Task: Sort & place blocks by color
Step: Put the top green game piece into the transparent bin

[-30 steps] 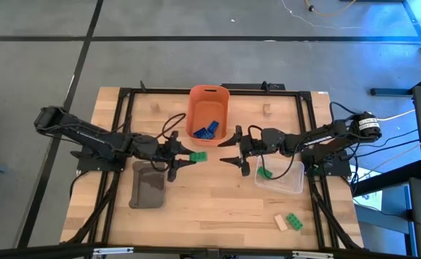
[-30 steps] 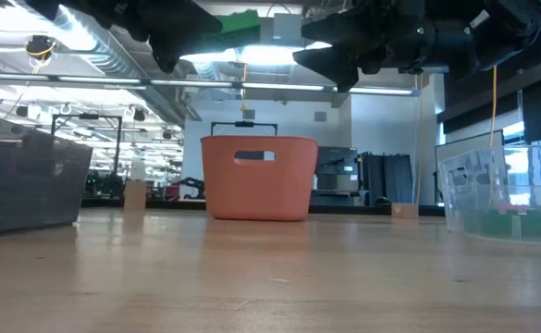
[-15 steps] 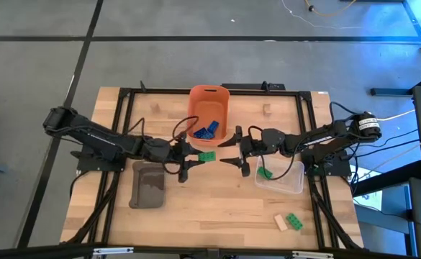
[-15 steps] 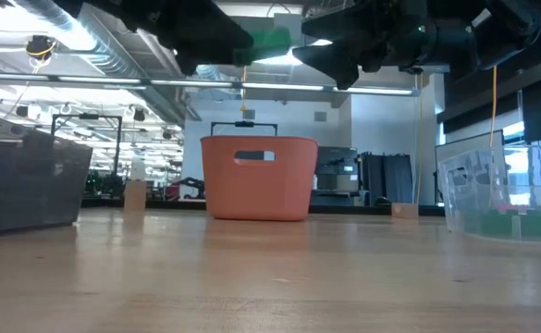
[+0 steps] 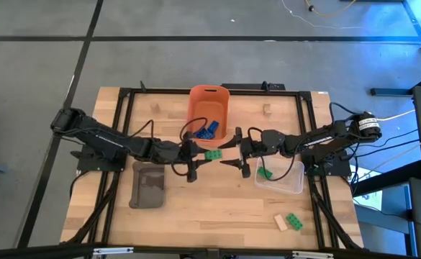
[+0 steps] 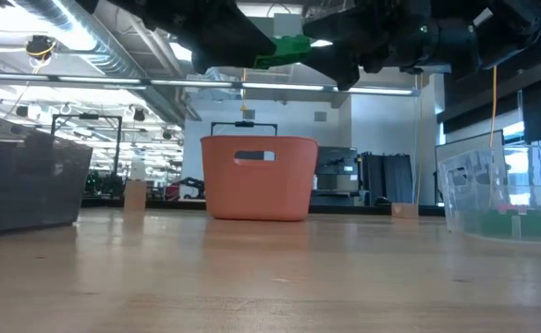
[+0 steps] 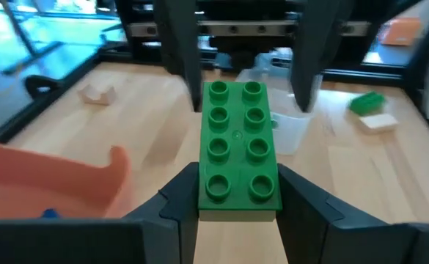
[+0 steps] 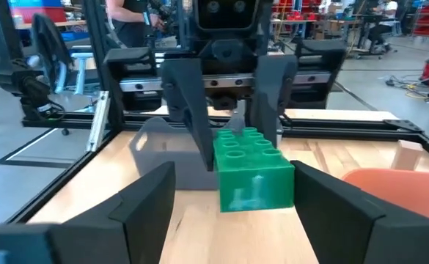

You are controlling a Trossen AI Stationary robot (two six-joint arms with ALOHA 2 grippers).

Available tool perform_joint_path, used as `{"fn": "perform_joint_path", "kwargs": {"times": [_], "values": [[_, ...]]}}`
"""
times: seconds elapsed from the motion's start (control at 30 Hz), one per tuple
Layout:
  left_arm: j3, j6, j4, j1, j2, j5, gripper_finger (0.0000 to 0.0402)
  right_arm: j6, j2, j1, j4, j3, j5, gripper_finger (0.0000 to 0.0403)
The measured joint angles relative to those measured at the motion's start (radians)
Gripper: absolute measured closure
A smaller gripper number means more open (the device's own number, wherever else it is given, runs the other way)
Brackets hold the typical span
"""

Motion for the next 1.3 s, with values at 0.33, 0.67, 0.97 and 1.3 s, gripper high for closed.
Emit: {"fn": "perform_joint_path", "kwargs": {"times": [0.33, 0.67, 0.97, 1.3], "values": [[0.0, -0.001, 0.017, 0.0, 0.0, -0.017, 0.0271, -0.001, 0.0, 0.0, -0.001, 0.0, 0.0, 0.0139], [0.0, -0.003, 0.053, 0.0, 0.0, 0.047, 0.0271, 0.0, 0.0, 0.0, 0.001, 0.0, -0.006, 0.0139], [0.0, -0.007, 0.093, 0.026, 0.045, 0.068, 0.0271, 0.0, 0.0, 0.0, 0.005, 0.0, -0.005, 0.0139], [0.0, -0.006, 0.11, 0.036, 0.045, 0.076, 0.0271, 0.005, 0.0, 0.0, 0.0, 0.0, 0.0, 0.0197]]}}
